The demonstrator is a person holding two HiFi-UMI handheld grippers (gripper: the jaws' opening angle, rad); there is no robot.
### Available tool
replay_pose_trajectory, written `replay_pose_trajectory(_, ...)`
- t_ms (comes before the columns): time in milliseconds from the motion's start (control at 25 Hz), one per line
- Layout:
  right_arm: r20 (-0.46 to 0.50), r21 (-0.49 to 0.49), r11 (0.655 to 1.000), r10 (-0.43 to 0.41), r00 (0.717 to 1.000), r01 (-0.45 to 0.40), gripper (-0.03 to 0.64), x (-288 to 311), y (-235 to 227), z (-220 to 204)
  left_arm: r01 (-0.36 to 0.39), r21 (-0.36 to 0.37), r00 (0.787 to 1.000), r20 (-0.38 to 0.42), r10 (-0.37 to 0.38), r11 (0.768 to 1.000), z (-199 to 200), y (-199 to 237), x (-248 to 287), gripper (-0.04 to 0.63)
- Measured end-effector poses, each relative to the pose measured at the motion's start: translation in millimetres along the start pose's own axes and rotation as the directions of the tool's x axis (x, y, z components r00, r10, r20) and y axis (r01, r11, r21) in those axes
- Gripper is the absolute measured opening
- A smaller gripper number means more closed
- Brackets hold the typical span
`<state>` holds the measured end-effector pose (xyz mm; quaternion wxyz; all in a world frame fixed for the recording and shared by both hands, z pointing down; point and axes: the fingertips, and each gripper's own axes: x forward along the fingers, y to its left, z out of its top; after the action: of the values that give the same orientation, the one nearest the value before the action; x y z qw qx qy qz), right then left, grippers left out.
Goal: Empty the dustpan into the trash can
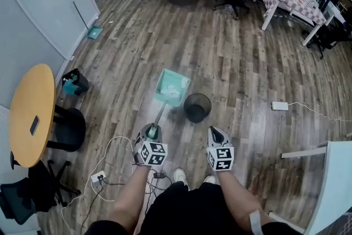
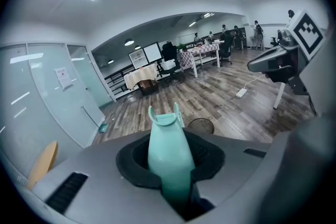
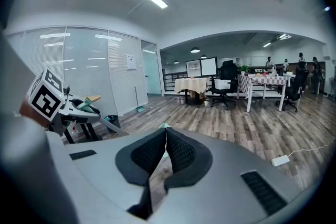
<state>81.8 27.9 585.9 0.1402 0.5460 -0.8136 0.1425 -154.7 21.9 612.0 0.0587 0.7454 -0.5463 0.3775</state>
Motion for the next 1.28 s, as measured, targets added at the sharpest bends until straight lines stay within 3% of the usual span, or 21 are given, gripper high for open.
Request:
replay_pose_trajectory(320, -0.009, 0.015, 1.0, 0.025, 1.0, -0.025, 0.025, -5.8, -16.2, -2.6, -0.006, 0.187, 1.0, 0.007, 0.005, 0.982, 21.0, -25.0, -8.4, 0.095)
replay_pose_trajectory(800, -0.018, 0.034, 0.999, 0.035, 0.999, -0.034, 0.025, -28.5, -43.8, -14.2, -0.023, 0.422, 1.0, 0.015, 0.018, 0.906, 30.8, -63.7, -16.6, 0.097)
replay_pose_trajectory(1080, -0.029, 0.05, 0.998, 0.028, 0.999, -0.027, 0.025, -44.0, -54.5, -28.8, -0.022, 0.599, 1.0, 0.024, 0.01, 0.8, 27.8, -95.9, -19.3, 0.098)
replay_pose_trajectory(1200, -0.031, 0.055, 0.998, 0.022, 0.999, -0.021, 0.025, -49.6, -60.6, -33.1, -0.017, 0.682, 1.0, 0.027, -0.002, 0.731, 25.1, -110.9, -19.5, 0.1)
replay_pose_trajectory(1280, -0.033, 0.059, 0.998, 0.019, 0.999, -0.017, 0.025, -53.7, -65.0, -34.6, -0.007, 0.744, 1.0, 0.022, -0.014, 0.668, 23.0, -122.2, -21.9, 0.101)
